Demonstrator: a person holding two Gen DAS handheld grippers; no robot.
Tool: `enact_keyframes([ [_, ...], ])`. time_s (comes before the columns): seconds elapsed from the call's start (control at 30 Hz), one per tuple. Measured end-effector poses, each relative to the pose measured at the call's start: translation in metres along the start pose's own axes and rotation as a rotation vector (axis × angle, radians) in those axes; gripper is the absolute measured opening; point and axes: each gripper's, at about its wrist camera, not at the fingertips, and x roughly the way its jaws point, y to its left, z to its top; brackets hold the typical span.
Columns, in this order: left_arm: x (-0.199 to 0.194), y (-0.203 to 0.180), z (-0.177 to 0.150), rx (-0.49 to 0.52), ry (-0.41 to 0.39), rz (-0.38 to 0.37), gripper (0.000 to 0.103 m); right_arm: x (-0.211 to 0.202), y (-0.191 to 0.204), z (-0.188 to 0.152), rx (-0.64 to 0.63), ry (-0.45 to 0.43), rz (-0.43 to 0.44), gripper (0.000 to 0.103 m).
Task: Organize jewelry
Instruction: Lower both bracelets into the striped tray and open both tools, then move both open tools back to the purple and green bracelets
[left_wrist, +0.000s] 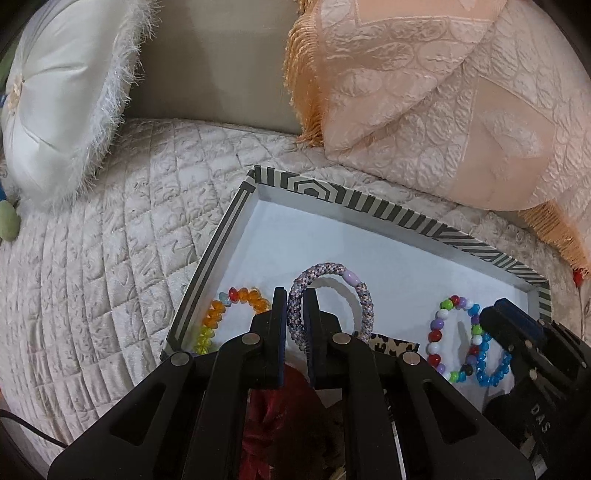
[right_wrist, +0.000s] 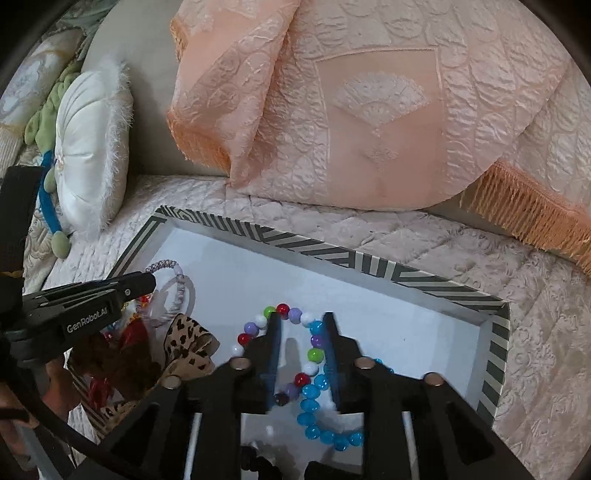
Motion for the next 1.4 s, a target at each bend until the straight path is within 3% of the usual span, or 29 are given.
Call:
enact_keyframes([
  [0.13,-0.005,0.002,0.0,0.004,-0.013,-0.005,0.036,-0.012,0.0,-0.009,0.014,-0.005,0.017,0.024],
  [0.17,-0.008,0.003,-0.001,0.002,-0.019,-0.01,0.037,-0.015,-0.001,-0.012,0.013,-0.005,0.02,0.024],
  [0.57,-0.065,0.003,-0.033,0.041,-0.074,-0.004,0.039,-0.079,0.022,-0.048,-0.03,-0.041,0.015,0.025],
  [0.73,-0.091,-0.001,-0.06,0.071,-0.095,-0.011,0.039,-0.103,0.033,-0.069,-0.04,-0.045,0.024,0.033],
  [1.17,-0.148,0.008,-0.135,0.109,-0.106,-0.049,0.046,-0.141,0.053,-0.133,-0.075,0.002,0.014,0.034],
  [1.4,-0.154,0.019,-0.166,0.077,-0.059,-0.098,0.052,-0.132,0.052,-0.167,-0.083,0.085,-0.008,0.034],
])
